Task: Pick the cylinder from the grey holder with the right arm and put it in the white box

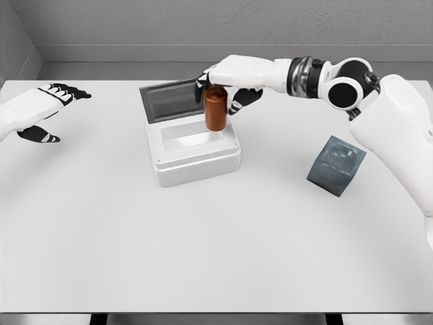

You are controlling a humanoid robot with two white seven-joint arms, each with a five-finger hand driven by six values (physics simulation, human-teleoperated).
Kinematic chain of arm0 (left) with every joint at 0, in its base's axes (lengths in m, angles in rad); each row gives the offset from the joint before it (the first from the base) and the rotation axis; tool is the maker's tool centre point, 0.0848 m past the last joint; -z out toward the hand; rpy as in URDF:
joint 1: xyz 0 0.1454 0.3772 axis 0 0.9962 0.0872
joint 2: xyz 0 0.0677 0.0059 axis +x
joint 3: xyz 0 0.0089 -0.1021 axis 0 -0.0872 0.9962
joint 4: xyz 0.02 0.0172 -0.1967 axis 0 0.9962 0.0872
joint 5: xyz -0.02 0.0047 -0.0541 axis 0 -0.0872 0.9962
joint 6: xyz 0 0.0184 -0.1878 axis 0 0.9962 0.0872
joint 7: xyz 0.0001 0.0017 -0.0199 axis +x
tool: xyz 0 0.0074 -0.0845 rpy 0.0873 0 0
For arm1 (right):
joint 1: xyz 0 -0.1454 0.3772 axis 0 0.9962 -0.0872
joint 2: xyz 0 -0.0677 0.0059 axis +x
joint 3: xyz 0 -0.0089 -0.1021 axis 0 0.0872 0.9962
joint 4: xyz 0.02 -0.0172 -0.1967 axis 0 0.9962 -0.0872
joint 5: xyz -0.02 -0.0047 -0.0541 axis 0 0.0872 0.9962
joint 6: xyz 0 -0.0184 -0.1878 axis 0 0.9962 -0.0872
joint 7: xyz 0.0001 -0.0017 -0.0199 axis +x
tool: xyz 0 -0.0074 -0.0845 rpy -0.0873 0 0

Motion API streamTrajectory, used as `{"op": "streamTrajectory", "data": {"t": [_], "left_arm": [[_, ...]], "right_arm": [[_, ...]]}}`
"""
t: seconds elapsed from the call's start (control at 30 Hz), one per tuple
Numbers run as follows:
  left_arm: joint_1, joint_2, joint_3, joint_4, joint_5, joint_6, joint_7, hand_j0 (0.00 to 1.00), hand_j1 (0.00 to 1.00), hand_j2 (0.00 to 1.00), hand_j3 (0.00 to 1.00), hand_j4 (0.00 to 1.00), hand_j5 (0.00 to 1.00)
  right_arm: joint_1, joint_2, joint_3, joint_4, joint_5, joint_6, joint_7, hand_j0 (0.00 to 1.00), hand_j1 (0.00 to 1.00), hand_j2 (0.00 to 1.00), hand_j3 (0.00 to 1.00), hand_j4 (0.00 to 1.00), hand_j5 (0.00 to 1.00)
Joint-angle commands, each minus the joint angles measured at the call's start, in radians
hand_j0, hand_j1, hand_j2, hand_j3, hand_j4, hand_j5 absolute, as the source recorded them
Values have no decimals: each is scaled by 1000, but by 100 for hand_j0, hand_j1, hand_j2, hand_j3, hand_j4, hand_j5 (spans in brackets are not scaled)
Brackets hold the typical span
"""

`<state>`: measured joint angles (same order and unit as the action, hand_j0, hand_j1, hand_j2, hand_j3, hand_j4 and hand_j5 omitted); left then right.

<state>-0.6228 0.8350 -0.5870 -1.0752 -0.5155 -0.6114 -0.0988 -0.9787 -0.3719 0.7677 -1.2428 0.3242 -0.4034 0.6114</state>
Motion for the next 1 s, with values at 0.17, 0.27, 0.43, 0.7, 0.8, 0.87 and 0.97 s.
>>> {"op": "streamTrajectory", "data": {"t": [0.17, 0.27, 0.43, 0.7, 0.8, 0.87, 0.97], "left_arm": [[0, 1, 1, -2, 6, 0, 1, 100, 100, 100, 100, 100, 100], [0, 1, 1, -2, 6, 0, 1, 100, 100, 100, 100, 100, 100], [0, 1, 1, -2, 8, 0, 1, 100, 100, 100, 100, 100, 100], [-41, -120, 18, 63, 6, 0, -1, 100, 100, 100, 100, 100, 100], [-90, -171, 15, 98, 2, 0, -1, 100, 100, 100, 100, 100, 100], [-115, -200, 4, 101, 0, 0, -1, 100, 100, 100, 100, 100, 100], [-129, -243, -8, 103, -27, 0, 1, 100, 100, 100, 100, 100, 100]], "right_arm": [[0, 2, 1, -7, -2, 25, -1, 100, 100, 100, 100, 100, 100], [-2, -4, -5, -24, -2, 21, -1, 100, 100, 100, 100, 100, 100], [6, -130, -56, -170, -11, 20, -1, 100, 100, 100, 100, 100, 100], [302, -440, -441, -311, -53, -202, -1, 100, 100, 100, 100, 100, 100], [393, -453, -512, -311, -53, -207, -1, 100, 100, 100, 100, 100, 100], [400, -452, -515, -311, -53, -207, -1, 100, 100, 100, 100, 100, 100], [410, -450, -510, -317, -53, -207, -1, 100, 100, 100, 100, 100, 100]]}}
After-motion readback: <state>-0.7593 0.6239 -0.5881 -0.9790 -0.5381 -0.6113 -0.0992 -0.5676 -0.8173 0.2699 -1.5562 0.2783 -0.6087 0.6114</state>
